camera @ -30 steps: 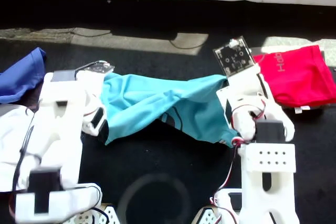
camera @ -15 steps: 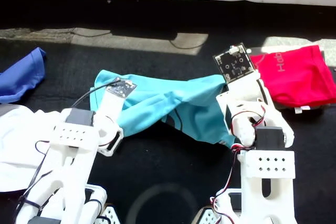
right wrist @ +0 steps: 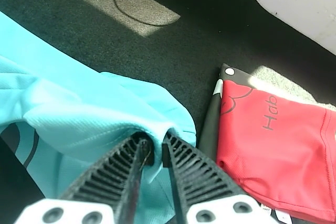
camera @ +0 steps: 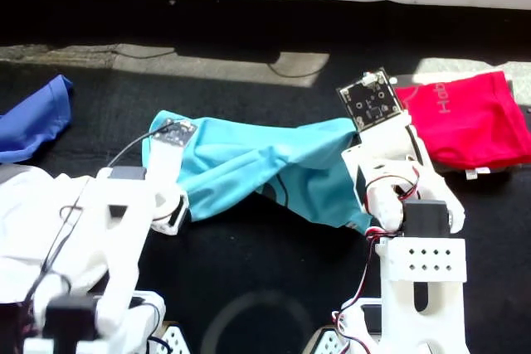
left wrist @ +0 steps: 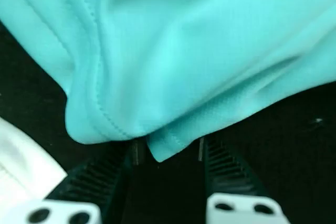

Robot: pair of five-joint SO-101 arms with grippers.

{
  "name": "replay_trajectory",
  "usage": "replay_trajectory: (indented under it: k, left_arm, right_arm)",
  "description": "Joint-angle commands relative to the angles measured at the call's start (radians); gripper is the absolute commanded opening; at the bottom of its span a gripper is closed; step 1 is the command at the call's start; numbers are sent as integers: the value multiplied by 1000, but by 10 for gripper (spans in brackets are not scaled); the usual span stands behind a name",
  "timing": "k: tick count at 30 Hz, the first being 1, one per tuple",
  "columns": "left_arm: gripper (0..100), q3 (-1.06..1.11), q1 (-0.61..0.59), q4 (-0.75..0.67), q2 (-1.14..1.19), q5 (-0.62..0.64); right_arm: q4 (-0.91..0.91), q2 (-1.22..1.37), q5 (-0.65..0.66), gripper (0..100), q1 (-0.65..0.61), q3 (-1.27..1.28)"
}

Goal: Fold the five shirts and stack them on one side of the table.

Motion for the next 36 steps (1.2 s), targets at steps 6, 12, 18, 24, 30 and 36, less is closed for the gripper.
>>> replay_trajectory:
  k: [6, 12, 18, 24, 30, 36]
  left_arm:
    - [181, -165, -74, -14, 143, 21]
    - [182, -191, -70, -15, 153, 64]
    - [182, -280, -68, 106, 153, 133]
    - [182, -329, -67, 183, 154, 133]
    - [182, -323, -35, 169, 160, 135]
    - [182, -338, 1, 46, 329, 150]
  right_arm:
    - [4, -31, 12, 6, -7, 13]
    - [-1, -33, 12, 6, -7, 56]
    - [-2, -33, 12, 6, -7, 50]
    - [-4, -28, 12, 6, -8, 50]
    - [-4, -28, 12, 6, -8, 47]
    - [-4, -31, 12, 6, -8, 48]
